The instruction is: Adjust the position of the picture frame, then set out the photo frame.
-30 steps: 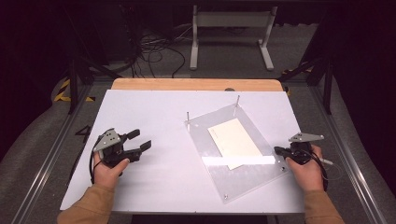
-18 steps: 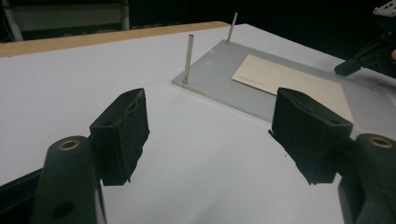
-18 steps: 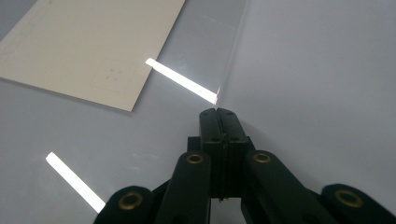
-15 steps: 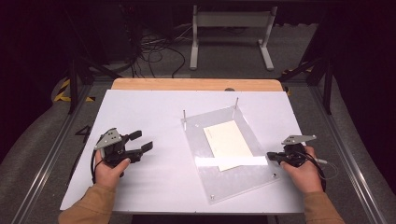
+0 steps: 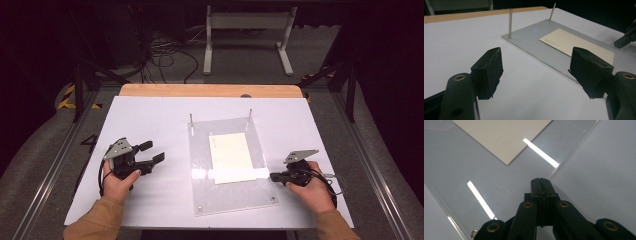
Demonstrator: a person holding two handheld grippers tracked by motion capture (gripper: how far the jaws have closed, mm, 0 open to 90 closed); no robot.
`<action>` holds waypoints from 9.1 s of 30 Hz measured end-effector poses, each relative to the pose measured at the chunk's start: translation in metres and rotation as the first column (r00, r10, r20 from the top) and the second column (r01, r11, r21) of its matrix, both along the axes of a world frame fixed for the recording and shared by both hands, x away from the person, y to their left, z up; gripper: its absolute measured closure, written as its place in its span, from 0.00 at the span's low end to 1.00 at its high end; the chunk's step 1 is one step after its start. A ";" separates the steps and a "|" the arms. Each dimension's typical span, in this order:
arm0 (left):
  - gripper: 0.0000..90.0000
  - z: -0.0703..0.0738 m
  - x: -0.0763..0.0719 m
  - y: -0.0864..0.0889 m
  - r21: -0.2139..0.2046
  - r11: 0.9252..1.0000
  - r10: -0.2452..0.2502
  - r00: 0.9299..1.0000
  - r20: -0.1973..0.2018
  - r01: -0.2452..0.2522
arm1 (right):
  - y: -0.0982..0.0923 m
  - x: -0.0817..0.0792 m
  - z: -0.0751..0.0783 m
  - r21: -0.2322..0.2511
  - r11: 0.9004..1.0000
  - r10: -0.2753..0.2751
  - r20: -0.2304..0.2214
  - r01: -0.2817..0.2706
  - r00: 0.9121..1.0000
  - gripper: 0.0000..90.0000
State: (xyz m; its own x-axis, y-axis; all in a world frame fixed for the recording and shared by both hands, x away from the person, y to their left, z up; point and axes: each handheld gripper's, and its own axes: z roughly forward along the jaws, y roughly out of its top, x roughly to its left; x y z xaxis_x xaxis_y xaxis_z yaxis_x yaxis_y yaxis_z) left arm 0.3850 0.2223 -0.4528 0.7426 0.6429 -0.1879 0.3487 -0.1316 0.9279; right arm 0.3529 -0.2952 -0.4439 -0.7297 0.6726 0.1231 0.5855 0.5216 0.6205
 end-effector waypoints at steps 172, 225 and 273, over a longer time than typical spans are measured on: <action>0.92 0.004 0.163 -0.113 0.156 0.985 -0.035 0.964 -0.264 0.079 | -0.025 -0.010 0.039 0.271 0.961 -0.028 0.276 -0.050 0.961 0.79; 0.90 0.008 0.181 -0.115 0.100 0.994 -0.002 0.893 -0.450 0.053 | -0.001 -0.065 -0.001 -0.071 0.971 0.236 0.379 -0.227 0.895 0.29; 0.92 0.012 0.174 -0.115 0.168 0.986 0.053 0.901 -0.431 0.022 | 0.052 -0.070 0.010 -0.100 0.926 0.350 0.591 -0.364 0.727 0.42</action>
State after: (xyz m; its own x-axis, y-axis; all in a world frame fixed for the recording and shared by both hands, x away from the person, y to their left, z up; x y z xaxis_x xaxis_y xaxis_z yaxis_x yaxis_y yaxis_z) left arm 0.5591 0.1071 -0.4405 0.6020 0.7031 -0.3784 0.7133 -0.2606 0.6507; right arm 0.2834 -0.2436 -0.4341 -0.8471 0.3500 -0.3999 -0.1253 0.5998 0.7903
